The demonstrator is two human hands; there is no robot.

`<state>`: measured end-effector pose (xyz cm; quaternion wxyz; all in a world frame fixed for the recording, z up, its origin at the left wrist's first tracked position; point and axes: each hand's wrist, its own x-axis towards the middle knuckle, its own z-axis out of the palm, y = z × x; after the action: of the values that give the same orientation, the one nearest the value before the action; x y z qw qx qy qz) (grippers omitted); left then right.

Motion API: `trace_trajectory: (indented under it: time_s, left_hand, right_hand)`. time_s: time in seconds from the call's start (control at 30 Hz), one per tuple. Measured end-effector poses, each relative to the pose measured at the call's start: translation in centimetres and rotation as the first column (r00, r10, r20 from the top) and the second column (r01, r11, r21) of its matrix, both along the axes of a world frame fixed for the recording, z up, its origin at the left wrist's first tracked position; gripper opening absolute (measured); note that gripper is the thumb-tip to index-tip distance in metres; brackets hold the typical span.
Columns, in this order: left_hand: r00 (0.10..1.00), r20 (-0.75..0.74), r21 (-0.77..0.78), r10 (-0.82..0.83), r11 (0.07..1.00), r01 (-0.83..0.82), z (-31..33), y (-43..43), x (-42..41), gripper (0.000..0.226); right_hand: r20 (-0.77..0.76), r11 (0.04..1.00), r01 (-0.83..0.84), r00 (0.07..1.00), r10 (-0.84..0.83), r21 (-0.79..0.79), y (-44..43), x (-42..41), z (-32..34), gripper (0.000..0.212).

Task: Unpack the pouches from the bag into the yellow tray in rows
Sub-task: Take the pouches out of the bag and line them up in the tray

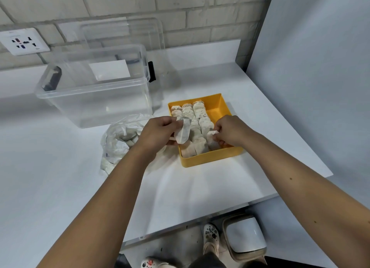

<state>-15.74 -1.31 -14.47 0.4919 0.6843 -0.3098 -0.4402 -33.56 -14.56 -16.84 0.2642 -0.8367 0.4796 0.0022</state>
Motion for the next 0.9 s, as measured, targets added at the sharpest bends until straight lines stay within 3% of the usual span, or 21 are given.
trace_trajectory:
  time_s: [0.3,0.43,0.57,0.63,0.73,0.9]
  left_hand:
    - [1.000,-0.014,0.006,-0.023,1.000,0.023,0.0,0.0,0.0,0.017]
    - [0.992,-0.128,-0.019,0.006,1.000,-0.009,0.3,0.2,-0.1,0.013]
    - [0.919,-0.384,-0.009,0.089,0.995,-0.100,0.6,-0.4,-0.7,0.026]
    - [0.880,-0.464,-0.003,0.104,0.993,-0.119,0.8,-1.0,-1.2,0.030]
    - [0.838,-0.532,-0.010,0.118,0.989,-0.145,1.2,-1.6,-1.9,0.029]
    - [0.767,-0.623,0.021,0.153,0.984,-0.178,1.4,-1.8,-2.6,0.025]
  right_hand:
    - [0.029,0.998,0.018,0.999,-0.017,-0.052,0.1,0.9,-0.5,0.027]
    - [0.195,0.988,0.064,0.980,-0.036,-0.143,0.7,0.3,1.7,0.044]
    - [0.483,0.968,-0.082,0.855,0.190,-0.236,2.2,0.0,4.3,0.051]
    - [0.542,0.941,-0.148,0.786,0.299,-0.304,2.7,-0.2,4.6,0.044]
    - [0.545,0.910,-0.184,0.751,0.374,-0.371,3.0,-0.6,4.5,0.033]
    - [0.454,0.844,-0.174,0.779,0.432,-0.507,3.2,-1.0,4.0,0.031]
